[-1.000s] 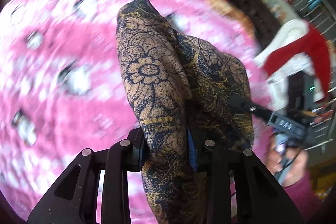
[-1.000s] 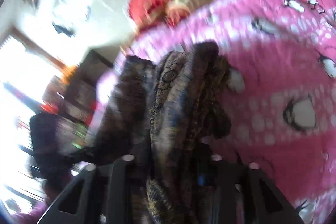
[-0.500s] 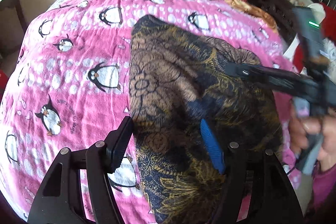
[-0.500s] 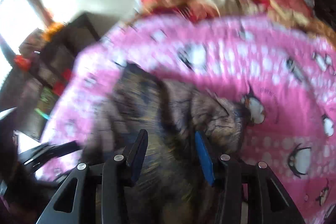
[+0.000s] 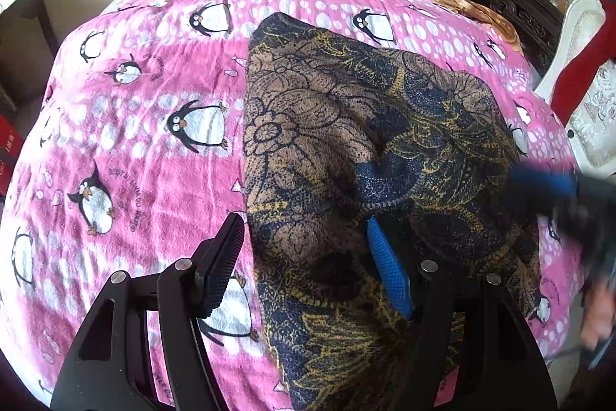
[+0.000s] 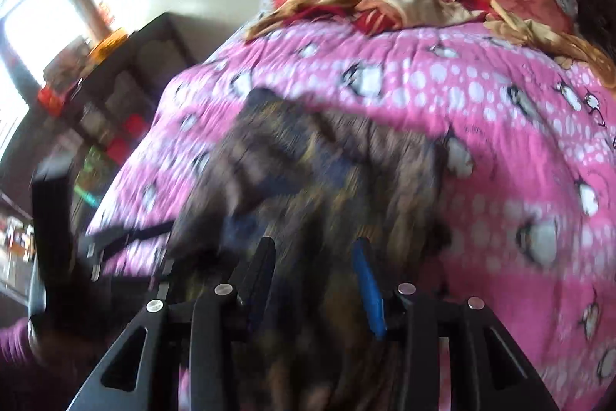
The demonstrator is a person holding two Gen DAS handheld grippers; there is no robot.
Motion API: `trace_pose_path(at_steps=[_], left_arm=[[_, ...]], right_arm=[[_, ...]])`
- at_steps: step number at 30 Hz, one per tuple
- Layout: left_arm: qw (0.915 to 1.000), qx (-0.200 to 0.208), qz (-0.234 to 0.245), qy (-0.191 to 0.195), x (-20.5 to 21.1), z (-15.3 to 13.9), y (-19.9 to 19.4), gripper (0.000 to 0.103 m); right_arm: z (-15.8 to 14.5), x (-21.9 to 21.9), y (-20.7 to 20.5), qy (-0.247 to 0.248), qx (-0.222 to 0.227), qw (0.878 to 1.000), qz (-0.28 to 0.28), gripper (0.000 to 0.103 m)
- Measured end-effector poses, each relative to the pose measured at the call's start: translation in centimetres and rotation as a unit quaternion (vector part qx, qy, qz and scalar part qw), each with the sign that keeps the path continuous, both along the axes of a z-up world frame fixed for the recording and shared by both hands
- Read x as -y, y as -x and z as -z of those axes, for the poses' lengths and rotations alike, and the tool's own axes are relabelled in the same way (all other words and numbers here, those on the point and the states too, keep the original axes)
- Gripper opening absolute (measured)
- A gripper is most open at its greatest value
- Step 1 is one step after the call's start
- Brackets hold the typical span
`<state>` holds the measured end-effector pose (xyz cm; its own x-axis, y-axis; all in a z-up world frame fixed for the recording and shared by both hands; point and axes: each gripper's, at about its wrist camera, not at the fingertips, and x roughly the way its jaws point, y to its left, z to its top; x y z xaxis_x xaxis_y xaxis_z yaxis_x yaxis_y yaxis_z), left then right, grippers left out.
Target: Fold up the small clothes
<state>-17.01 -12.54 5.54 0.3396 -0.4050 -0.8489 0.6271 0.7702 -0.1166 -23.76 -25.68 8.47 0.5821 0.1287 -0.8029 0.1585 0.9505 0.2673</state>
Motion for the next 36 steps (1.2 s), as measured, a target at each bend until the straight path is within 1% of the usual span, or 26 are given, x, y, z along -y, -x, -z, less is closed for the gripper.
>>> trace_pose_path(at_steps=[2,4,5,6,7,10,12,13,14,16,18,19,21,23,25,27,36], left_arm=[[1.0,0.007,-0.003,-0.001,-0.3,-0.3,0.4,0.067],[0.9998,0.02,-0.008,-0.002,-0.6,-0.7,0.6,0.067],[0.9997,0.023,-0.009,-0.003,-0.8,-0.9,0.7,0.067],[0.9996,0.027,-0.01,-0.003,-0.9,-1.2,0.8,0.067],[0.9994,0.032,-0.011,-0.001,-1.1,-1.5,1.0,0.067],[0.9988,0.045,-0.017,0.002,-1.8,-2.5,1.3,0.067],[0.9985,0.049,-0.023,0.006,-2.3,-3.1,1.4,0.067],[0.9982,0.052,-0.027,0.009,-2.5,-3.4,1.5,0.067],[0.9982,0.053,-0.029,0.01,-2.6,-3.7,1.6,0.067],[0.9983,0.05,-0.028,0.01,-2.8,-4.0,1.8,0.067],[0.9981,0.054,-0.029,0.011,-2.9,-4.4,2.0,0.067],[0.9979,0.057,-0.028,0.011,-2.9,-4.6,2.2,0.067],[0.9975,0.063,-0.027,0.014,-2.9,-5.0,2.5,0.067],[0.9972,0.068,-0.027,0.017,-2.9,-5.4,2.7,0.067],[0.9969,0.071,-0.027,0.022,-3.0,-5.8,2.9,0.067],[0.9966,0.074,-0.027,0.023,-3.0,-6.0,3.1,0.067],[0.9967,0.065,-0.039,0.028,-3.5,-6.2,2.9,0.067]], right_arm=[[1.2,-1.5,1.4,0.02,-0.019,1.0,-0.009,0.04],[3.0,-2.4,2.7,0.057,-0.05,0.997,-0.017,0.04],[3.8,-2.7,2.7,0.067,-0.061,0.996,-0.02,0.041],[4.4,-2.8,2.9,0.075,-0.065,0.995,-0.022,0.041],[4.4,-3.1,3.2,0.079,-0.057,0.995,-0.016,0.041],[3.2,-3.2,3.5,0.071,-0.05,0.996,-0.004,0.04],[2.0,-3.4,4.0,0.072,-0.036,0.997,0.006,0.041],[1.0,-3.5,4.3,0.076,-0.023,0.997,0.015,0.046],[0.4,-3.6,4.4,0.081,-0.014,0.996,0.021,0.053],[-1.0,-3.9,4.7,0.096,0.01,0.995,0.036,0.059],[-2.1,-4.3,4.1,0.106,0.024,0.993,0.043,0.065],[-2.6,-4.6,4.1,0.112,0.028,0.992,0.051,0.07],[-3.1,-4.9,3.9,0.118,0.031,0.991,0.06,0.073],[-3.6,-5.0,3.6,0.121,0.034,0.989,0.072,0.079],[-3.7,-4.8,3.5,0.121,0.031,0.988,0.09,0.081],[-3.8,-4.5,3.4,0.119,0.032,0.987,0.106,0.081],[-3.3,-3.7,3.4,0.129,0.013,0.98,0.149,0.085]])
